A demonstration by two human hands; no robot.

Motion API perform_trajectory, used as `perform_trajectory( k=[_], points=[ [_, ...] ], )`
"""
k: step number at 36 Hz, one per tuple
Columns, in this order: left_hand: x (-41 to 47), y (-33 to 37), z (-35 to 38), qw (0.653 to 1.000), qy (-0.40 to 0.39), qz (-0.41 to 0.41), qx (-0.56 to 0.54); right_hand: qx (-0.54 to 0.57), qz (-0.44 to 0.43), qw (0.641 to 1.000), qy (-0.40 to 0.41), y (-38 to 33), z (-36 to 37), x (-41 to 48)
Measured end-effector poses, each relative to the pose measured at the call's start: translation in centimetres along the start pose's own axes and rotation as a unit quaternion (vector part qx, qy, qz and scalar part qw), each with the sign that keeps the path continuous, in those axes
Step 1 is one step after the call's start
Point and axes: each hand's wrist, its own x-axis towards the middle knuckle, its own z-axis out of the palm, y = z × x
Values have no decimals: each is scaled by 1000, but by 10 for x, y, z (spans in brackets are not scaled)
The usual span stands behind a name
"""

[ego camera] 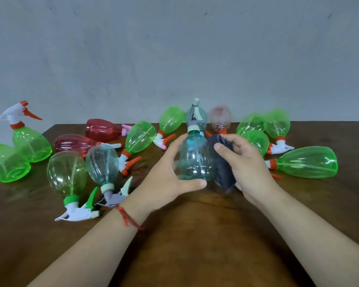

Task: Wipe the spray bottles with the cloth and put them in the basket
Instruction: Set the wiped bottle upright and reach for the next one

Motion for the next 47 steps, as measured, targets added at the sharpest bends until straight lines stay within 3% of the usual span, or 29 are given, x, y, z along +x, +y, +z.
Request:
perform_trajectory(
  k=[4,11,15,20,24,29,38,47],
  points=[
    [-1,-6,-2,1000,3,27,2,53,15,998,3,3,-5,-3],
    [-8,-8,-6,998,-22,52,-30,44,-7,999,-20,6,-12,-9],
    [-11,-4,-4,997,-14,74,21,-48,-62,997,8,6,-20,-10],
    [-14,1,2,992,-37,104,64,-237,-188,953,36,10,-26,-14],
    [-16,0,9,989,-57,119,64,-284,-285,915,31,13,-21,-16],
    [-16,0,12,987,-68,119,78,-288,-288,913,14,11,-22,-16],
    [-18,-2,15,988,-4,119,95,-357,-320,876,-41,10,-22,-18],
    [-12,-7,7,995,52,79,37,-367,-364,851,-91,10,-19,-22]
  ],
)
